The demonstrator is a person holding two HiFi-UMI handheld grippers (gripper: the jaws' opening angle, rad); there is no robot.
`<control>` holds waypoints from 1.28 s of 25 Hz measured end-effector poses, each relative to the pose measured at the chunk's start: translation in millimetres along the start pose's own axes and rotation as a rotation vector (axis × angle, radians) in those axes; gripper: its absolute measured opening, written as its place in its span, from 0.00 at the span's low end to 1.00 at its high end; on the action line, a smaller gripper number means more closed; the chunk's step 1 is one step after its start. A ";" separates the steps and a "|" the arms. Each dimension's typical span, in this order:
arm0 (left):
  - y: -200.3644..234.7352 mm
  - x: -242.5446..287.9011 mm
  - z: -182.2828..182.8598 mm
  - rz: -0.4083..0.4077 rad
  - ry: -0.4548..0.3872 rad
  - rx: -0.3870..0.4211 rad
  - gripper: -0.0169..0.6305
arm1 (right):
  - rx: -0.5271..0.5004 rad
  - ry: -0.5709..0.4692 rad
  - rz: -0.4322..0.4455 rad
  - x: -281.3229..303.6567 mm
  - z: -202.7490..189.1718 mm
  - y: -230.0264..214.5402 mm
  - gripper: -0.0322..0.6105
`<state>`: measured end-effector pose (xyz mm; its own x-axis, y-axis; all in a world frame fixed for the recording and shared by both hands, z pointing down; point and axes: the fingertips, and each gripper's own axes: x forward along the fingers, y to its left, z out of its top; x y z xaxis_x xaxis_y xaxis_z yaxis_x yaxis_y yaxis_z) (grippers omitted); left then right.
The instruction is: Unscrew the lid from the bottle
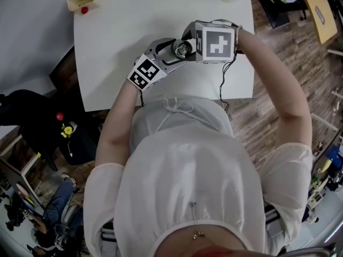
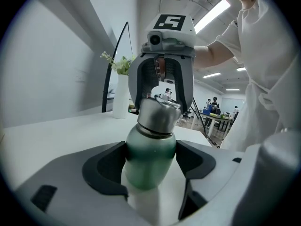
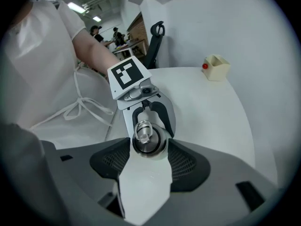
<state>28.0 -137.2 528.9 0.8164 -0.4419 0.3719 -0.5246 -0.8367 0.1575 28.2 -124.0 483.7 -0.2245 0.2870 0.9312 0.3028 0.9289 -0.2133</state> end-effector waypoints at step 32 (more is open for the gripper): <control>0.5 0.7 -1.4 -0.042 -0.033 0.006 0.56 | 0.186 -0.128 -0.118 4.3 11.7 -2.8 0.44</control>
<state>27.9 -137.4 530.6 0.8454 -0.4166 0.3344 -0.4882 -0.8566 0.1670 15.6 -122.6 484.9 -0.3670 0.1899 0.9106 0.0942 0.9815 -0.1667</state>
